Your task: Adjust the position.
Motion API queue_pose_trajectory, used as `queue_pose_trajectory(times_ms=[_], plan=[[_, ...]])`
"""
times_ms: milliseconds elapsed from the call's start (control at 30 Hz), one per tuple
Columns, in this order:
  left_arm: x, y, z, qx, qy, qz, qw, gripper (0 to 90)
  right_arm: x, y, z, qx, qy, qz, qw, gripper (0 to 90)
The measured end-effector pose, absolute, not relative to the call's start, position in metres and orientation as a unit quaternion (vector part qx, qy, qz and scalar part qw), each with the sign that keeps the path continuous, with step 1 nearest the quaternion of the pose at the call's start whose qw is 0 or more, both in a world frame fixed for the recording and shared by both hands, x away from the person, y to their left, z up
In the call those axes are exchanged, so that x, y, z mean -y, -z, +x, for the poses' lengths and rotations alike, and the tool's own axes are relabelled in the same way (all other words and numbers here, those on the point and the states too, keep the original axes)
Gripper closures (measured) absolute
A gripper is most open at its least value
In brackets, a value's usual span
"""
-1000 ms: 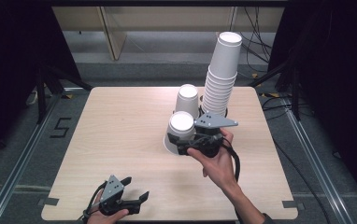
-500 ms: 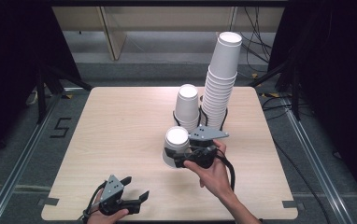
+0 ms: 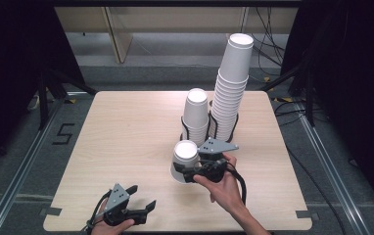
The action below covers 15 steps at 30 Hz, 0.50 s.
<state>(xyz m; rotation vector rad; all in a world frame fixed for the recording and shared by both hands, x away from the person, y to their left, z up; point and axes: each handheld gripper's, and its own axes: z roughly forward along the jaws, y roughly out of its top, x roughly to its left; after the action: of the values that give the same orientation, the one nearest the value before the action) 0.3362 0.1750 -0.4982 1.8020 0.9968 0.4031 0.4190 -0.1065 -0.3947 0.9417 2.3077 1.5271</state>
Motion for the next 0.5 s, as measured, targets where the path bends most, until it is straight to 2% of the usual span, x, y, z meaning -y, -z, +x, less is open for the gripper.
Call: queue_pose_trajectory(times_ms=[233,300,500], plan=[[-0.174,0.497,0.337,-0.412,-0.165,0.737,0.51,14.5,0.103,0.398,0.417,-0.793,-0.514,0.307,0.114,21.5],[-0.174,0.496,0.336,-0.412,-0.167,0.738,0.507,14.5,0.101,0.4,0.416,-0.793,-0.517,0.306,0.102,21.6],[-0.165,0.495,0.339,-0.387,-0.18,0.73,0.534,14.5,0.093,0.403,0.414,-0.794,-0.52,0.298,0.101,21.6]])
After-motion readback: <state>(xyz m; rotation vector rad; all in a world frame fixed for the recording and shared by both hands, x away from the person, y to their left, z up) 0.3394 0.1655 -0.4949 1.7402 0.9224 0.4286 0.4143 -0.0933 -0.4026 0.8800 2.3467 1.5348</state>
